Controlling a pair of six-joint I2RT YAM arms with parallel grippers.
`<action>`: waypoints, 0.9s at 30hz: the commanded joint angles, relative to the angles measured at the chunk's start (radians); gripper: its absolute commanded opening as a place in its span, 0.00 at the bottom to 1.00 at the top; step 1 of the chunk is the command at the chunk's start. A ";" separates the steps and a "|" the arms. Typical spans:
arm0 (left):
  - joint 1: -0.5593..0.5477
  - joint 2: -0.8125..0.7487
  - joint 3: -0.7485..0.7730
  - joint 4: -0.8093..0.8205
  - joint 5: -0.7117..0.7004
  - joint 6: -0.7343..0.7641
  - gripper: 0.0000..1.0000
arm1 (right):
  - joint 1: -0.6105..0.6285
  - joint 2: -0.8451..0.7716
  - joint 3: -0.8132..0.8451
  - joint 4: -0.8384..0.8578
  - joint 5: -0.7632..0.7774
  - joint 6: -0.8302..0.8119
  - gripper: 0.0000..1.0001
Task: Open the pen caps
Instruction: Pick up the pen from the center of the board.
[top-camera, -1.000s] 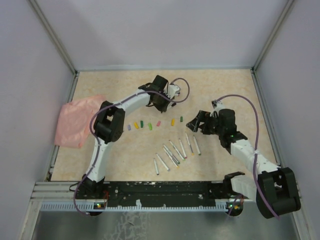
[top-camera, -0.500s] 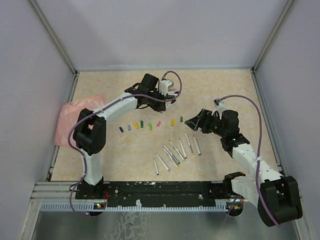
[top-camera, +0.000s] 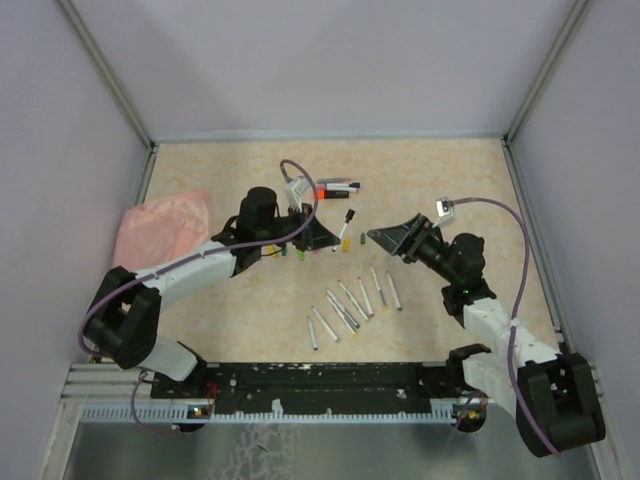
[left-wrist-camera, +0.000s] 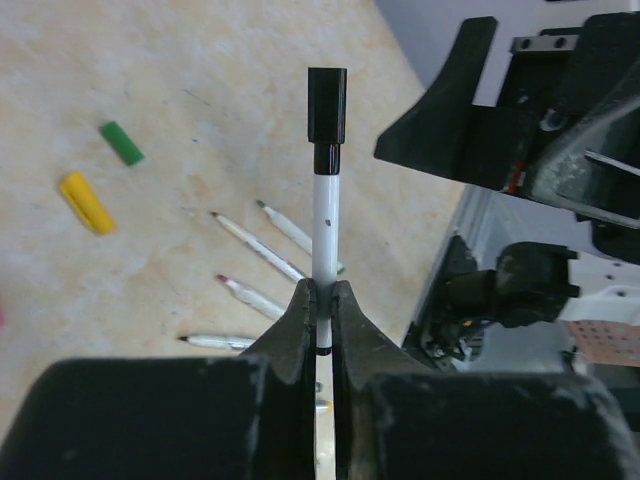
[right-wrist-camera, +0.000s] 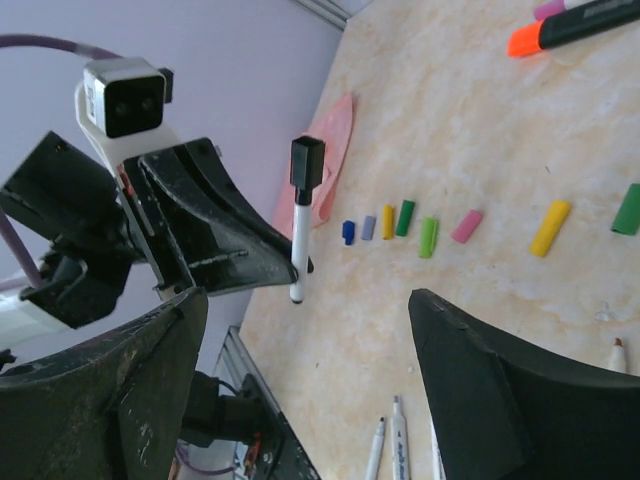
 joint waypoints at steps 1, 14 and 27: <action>-0.041 -0.066 -0.099 0.306 0.012 -0.251 0.00 | 0.017 -0.029 -0.012 0.177 0.006 0.079 0.81; -0.144 -0.007 -0.083 0.408 0.002 -0.336 0.00 | 0.116 -0.025 0.018 0.119 0.107 0.041 0.64; -0.152 0.036 -0.046 0.414 0.008 -0.359 0.00 | 0.150 0.029 0.042 0.173 0.079 0.074 0.28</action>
